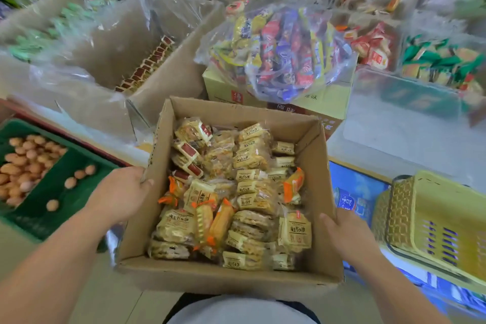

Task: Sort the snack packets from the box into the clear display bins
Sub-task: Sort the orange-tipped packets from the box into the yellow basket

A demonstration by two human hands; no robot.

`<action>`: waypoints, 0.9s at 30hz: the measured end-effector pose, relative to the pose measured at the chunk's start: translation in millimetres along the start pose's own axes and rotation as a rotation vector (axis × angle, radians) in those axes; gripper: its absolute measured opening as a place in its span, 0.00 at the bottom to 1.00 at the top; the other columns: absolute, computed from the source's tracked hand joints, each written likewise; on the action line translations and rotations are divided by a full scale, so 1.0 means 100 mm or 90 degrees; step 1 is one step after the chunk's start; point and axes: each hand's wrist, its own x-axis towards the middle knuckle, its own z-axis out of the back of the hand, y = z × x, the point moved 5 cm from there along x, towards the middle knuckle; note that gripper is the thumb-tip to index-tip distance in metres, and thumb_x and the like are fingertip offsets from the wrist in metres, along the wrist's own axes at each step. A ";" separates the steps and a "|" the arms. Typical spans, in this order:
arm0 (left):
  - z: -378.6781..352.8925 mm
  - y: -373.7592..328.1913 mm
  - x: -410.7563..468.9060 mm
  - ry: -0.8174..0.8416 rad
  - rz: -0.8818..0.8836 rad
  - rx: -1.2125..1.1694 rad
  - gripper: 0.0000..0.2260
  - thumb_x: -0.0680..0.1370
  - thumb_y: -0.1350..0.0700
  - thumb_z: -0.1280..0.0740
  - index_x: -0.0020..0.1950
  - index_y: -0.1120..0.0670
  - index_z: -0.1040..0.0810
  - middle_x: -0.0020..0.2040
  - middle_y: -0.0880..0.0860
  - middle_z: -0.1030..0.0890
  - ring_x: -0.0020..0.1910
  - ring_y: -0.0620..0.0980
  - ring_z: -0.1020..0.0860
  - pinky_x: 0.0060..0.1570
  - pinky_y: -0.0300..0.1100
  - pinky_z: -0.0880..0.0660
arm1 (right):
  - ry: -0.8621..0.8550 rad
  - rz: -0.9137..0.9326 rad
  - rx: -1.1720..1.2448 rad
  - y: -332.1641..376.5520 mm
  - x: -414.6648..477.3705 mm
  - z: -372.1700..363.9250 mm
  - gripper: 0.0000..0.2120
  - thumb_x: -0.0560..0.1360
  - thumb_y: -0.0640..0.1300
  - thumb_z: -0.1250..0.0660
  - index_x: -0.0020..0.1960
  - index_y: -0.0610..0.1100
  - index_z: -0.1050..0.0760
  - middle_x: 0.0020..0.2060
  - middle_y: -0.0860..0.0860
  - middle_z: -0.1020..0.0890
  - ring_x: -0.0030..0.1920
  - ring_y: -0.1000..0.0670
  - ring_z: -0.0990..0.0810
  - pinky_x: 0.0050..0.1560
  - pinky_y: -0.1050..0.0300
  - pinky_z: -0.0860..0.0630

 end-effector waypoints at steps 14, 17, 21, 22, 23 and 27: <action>0.01 -0.20 1.40 0.017 -0.023 -0.035 0.10 0.85 0.55 0.37 0.57 0.62 0.24 0.56 0.66 0.19 0.53 0.65 0.22 0.53 0.54 0.24 | -0.074 -0.052 -0.011 0.52 -0.14 -0.23 0.21 0.83 0.55 0.41 0.34 0.47 0.35 0.30 0.53 0.31 0.31 0.53 0.34 0.38 0.53 0.38; 0.13 -0.23 1.35 -0.089 -0.139 -0.002 0.11 0.81 0.58 0.33 0.61 0.61 0.25 0.56 0.64 0.21 0.54 0.66 0.22 0.52 0.58 0.23 | -0.128 -0.102 0.029 0.52 -0.18 -0.29 0.21 0.82 0.53 0.39 0.34 0.45 0.33 0.30 0.53 0.29 0.31 0.56 0.34 0.37 0.51 0.37; 0.14 -0.44 0.89 -0.198 -0.355 -0.079 0.18 0.76 0.46 0.28 0.61 0.53 0.25 0.55 0.55 0.23 0.53 0.57 0.25 0.49 0.54 0.24 | -0.202 -0.123 0.072 0.58 -0.23 -0.30 0.07 0.80 0.52 0.34 0.48 0.49 0.25 0.42 0.52 0.22 0.46 0.44 0.22 0.49 0.47 0.25; 0.02 -0.48 0.85 -0.102 -0.349 -0.095 0.20 0.75 0.38 0.31 0.60 0.49 0.27 0.53 0.50 0.24 0.50 0.53 0.25 0.45 0.49 0.25 | -0.248 -0.112 0.060 0.63 -0.25 -0.28 0.12 0.78 0.51 0.32 0.60 0.50 0.25 0.51 0.50 0.22 0.55 0.42 0.24 0.56 0.45 0.26; -0.15 -0.49 0.86 0.024 -0.312 -0.080 0.25 0.74 0.30 0.35 0.61 0.46 0.28 0.51 0.47 0.24 0.47 0.50 0.24 0.40 0.47 0.27 | -0.302 -0.076 0.026 0.71 -0.27 -0.26 0.23 0.76 0.49 0.30 0.70 0.49 0.29 0.58 0.48 0.25 0.60 0.42 0.28 0.61 0.43 0.28; -0.62 -0.55 0.96 0.273 -0.266 0.071 0.54 0.63 0.16 0.44 0.78 0.51 0.38 0.61 0.52 0.19 0.53 0.52 0.19 0.42 0.46 0.23 | -0.402 0.131 -0.101 1.18 -0.27 -0.17 0.25 0.73 0.45 0.26 0.69 0.49 0.26 0.64 0.48 0.28 0.62 0.44 0.31 0.64 0.42 0.28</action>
